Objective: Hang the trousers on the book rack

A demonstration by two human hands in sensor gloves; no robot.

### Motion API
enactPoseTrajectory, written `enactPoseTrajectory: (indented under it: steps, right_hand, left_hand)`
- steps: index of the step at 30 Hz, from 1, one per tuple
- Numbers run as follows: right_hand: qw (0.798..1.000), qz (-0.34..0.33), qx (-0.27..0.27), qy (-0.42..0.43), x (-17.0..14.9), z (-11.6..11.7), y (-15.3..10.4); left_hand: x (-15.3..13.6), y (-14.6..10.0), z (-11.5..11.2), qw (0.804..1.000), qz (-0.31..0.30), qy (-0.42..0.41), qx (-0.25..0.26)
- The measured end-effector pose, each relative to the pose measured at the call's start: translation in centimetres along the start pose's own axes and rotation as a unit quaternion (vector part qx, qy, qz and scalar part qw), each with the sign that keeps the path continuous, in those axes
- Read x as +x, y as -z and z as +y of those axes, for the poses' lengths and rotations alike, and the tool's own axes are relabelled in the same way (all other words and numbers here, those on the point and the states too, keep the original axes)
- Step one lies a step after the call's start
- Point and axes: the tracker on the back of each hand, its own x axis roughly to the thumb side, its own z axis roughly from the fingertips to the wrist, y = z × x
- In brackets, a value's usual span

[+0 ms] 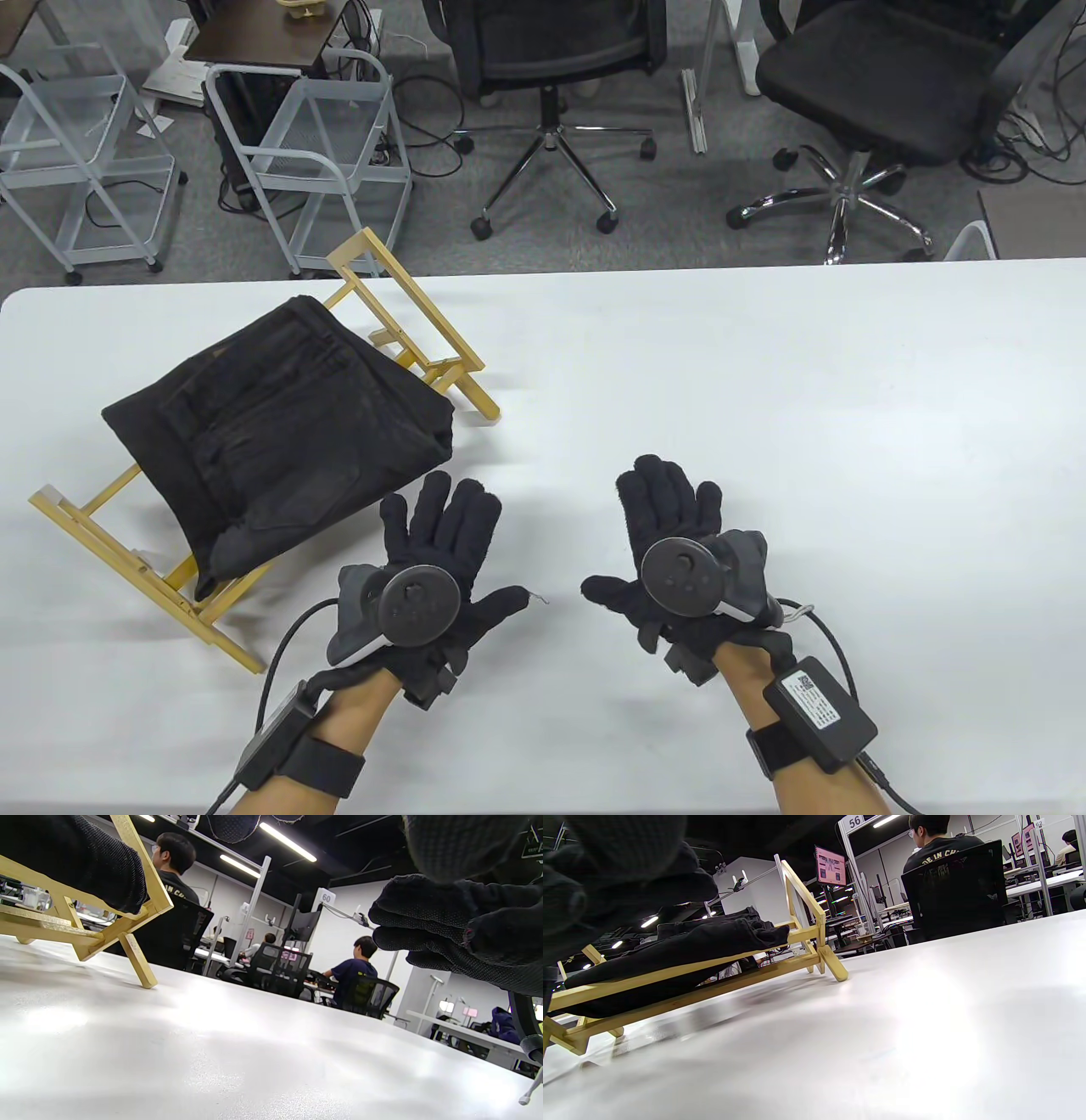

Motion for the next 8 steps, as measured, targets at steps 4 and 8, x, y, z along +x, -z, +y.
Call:
enactPoseTrajectory:
  steps: [4,8]
  right_hand:
    - [1.0,0.002,0.011,-0.006,0.04,0.16,0.04]
    - [1.0,0.004,0.026,-0.014,-0.02,0.46,0.05]
  left_hand:
    - [-0.13,-0.01,0.0,1.0,0.004,-0.005,-0.001]
    - [-0.14,0.0,-0.05,1.0,0.009,-0.003,-0.003]
